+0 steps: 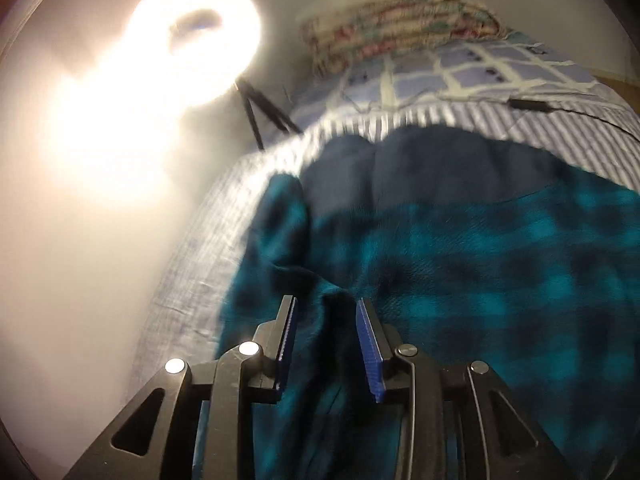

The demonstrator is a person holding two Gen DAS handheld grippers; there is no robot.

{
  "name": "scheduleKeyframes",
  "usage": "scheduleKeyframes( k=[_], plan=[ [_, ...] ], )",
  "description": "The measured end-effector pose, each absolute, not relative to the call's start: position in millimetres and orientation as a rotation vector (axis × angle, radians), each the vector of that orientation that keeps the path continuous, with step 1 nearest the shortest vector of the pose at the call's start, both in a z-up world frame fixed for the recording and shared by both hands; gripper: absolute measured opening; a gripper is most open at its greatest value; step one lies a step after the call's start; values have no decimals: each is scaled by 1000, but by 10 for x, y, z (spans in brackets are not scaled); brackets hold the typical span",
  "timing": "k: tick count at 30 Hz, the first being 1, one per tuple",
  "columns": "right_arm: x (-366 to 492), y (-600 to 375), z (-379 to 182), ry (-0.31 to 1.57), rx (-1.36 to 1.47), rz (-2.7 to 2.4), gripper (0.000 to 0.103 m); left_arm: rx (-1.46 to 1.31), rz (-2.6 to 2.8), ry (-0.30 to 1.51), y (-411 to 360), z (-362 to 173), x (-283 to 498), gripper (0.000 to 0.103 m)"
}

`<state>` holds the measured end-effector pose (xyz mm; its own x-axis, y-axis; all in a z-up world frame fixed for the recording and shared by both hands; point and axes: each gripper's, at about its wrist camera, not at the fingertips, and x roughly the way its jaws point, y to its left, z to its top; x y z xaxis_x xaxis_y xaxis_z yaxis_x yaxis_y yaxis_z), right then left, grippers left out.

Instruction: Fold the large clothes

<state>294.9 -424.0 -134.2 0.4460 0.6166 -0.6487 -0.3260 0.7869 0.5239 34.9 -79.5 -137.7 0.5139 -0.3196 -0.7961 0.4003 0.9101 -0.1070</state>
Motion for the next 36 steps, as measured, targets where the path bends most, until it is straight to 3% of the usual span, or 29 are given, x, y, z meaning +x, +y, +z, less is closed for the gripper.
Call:
scheduleKeyframes(
  k=[8, 14, 21, 32, 33, 35, 36],
  plan=[
    [1918, -5022, -465, 806, 373, 659, 33, 15, -537, 865, -457, -921, -156, 11],
    [907, -5625, -89, 709, 328, 664, 35, 9, -423, 882, -113, -804, -24, 11],
    [165, -6104, -282, 671, 259, 549, 40, 46, -424, 969, -320, -958, 529, 11],
    [107, -7019, -751, 716, 308, 303, 43, 127, -437, 1085, -815, -1728, 884, 11],
    [111, -7121, -809, 736, 308, 278, 44, 143, -439, 1082, -826, -1712, 874, 11],
    [110, -7288, -893, 765, 321, 247, 59, 156, -439, 1080, -837, -1656, 854, 11],
    [98, -7395, -941, 773, 328, 221, 62, 149, -442, 1079, -833, -1608, 842, 11]
  ],
)
